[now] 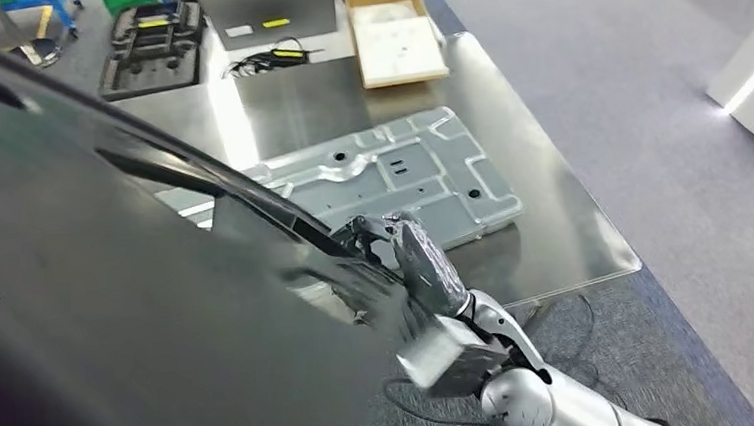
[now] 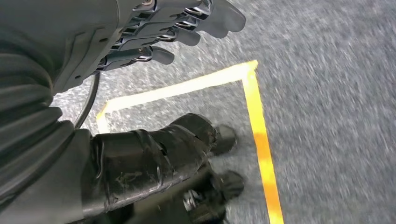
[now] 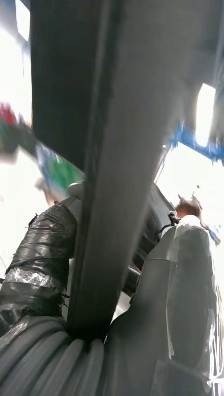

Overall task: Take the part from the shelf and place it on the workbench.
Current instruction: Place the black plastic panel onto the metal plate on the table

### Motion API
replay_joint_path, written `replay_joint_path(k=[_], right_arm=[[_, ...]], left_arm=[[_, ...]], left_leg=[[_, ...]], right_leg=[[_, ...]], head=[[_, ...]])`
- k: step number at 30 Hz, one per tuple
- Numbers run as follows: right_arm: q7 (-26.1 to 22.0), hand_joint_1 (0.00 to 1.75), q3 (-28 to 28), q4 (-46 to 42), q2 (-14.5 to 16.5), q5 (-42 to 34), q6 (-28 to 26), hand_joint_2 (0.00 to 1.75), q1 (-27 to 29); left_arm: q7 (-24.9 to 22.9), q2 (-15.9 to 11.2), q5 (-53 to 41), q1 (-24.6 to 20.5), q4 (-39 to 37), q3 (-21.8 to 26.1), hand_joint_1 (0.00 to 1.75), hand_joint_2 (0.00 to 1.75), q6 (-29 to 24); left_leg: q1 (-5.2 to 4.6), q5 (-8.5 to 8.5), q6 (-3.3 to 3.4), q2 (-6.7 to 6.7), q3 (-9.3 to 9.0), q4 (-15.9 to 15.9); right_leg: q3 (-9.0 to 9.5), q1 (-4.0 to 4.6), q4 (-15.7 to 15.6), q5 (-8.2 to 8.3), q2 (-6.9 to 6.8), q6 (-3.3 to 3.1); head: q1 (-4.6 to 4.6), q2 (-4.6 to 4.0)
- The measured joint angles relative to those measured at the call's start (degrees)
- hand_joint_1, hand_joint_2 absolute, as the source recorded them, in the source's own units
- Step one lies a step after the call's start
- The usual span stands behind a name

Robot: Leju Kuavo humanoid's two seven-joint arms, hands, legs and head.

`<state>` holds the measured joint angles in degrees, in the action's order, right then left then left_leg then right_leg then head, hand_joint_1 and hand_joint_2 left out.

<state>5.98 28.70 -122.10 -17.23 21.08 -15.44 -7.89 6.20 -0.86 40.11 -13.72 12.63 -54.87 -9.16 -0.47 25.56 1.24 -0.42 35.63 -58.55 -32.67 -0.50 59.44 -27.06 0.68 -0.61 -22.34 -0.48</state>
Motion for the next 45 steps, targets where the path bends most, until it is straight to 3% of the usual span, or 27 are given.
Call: replay_joint_path(k=[4, 9, 15, 21, 30, 34, 38, 42, 45], right_arm=[[8.4, 1.75, 0.0, 3.5, -2.7, 8.2, 2.7, 1.75, -3.9], [13.6, 1.75, -1.0, 8.7, -6.6, 12.5, 5.1, 1.75, -6.8], [17.8, 1.75, -3.3, 16.2, -12.2, 19.2, 8.2, 1.75, -9.3], [19.5, 1.75, -4.3, 22.2, -16.7, 25.9, 12.0, 1.75, -10.7], [19.9, 1.75, -4.3, 28.4, -21.5, 33.7, 15.5, 1.75, -11.6], [19.8, 0.00, -4.3, 29.9, -22.7, 35.2, 15.4, 0.00, -11.5], [18.5, 0.00, -4.5, 30.6, -23.0, 35.7, 15.2, 0.00, -11.1], [17.4, 0.00, -4.8, 30.8, -23.1, 35.6, 15.0, 0.00, -10.8], [17.3, 0.00, -5.0, 30.8, -23.2, 35.5, 15.0, 0.00, -10.5]], left_arm=[[0.0, 0.6, -1.3, -0.3, 0.1, 0.0, 0.00, 1.75, 0.5], [0.0, 0.9, -2.6, -0.7, 0.1, 0.0, 0.00, 1.75, 0.9], [-0.4, 1.8, -3.9, -1.6, 0.1, 0.0, 0.00, 1.75, 1.6], [-0.6, 2.4, -4.5, -2.3, 0.1, 0.0, 0.00, 1.75, 2.1], [-0.3, 3.1, -5.1, -2.9, 0.1, 0.0, 0.00, 1.75, 3.0], [0.1, 3.4, -5.4, -3.3, 0.1, 0.0, 0.00, 1.75, 3.0], [0.0, 3.7, -6.4, -3.5, 0.1, 0.0, 0.00, 1.75, 3.1], [-0.1, 3.8, -6.6, -3.5, 0.1, 0.0, 0.00, 0.00, 2.3], [-0.1, 3.9, -6.6, -3.5, 0.1, 0.0, 0.00, 0.00, 2.2]], left_leg=[[0.22, -1.06, -0.95, -0.01, 0.00, 0.4], [0.17, -0.91, -0.37, -0.08, 0.01, 0.4], [0.16, -0.93, -0.01, -0.09, 0.02, 0.4], [0.16, -1.02, 0.15, -0.09, -0.01, 0.4], [0.20, -1.04, 0.17, -0.09, -0.12, 0.6], [0.20, -1.04, 0.17, -0.07, -0.19, 0.7], [0.22, -1.05, 0.15, -0.06, -0.22, 0.8], [0.23, -1.07, 0.12, -0.05, -0.29, 0.9], [0.26, -1.10, 0.08, -0.04, -0.30, 0.9]], right_leg=[[-0.02, 0.33, -0.2, 0.05, -0.08, -0.74], [0.35, 0.34, -1.0, 0.19, -0.22, -0.23], [0.51, 0.32, -1.3, 0.37, -0.30, 0.59], [0.49, 0.33, -1.4, 0.42, -0.32, 0.73], [0.44, 0.34, -1.4, 0.40, -0.30, 0.73], [0.43, 0.33, -1.4, 0.40, -0.26, 0.72], [0.44, 0.34, -1.4, 0.39, -0.25, 0.71], [0.45, 0.34, -1.4, 0.38, -0.23, 0.70], [0.46, 0.34, -1.4, 0.38, -0.23, 0.70]], head=[[3.18, 0.01], [6.64, 0.02], [9.71, 0.03], [11.23, 0.13], [12.69, 0.17], [13.39, 0.20], [13.71, 0.20], [13.83, 0.20], [13.84, 0.20]])
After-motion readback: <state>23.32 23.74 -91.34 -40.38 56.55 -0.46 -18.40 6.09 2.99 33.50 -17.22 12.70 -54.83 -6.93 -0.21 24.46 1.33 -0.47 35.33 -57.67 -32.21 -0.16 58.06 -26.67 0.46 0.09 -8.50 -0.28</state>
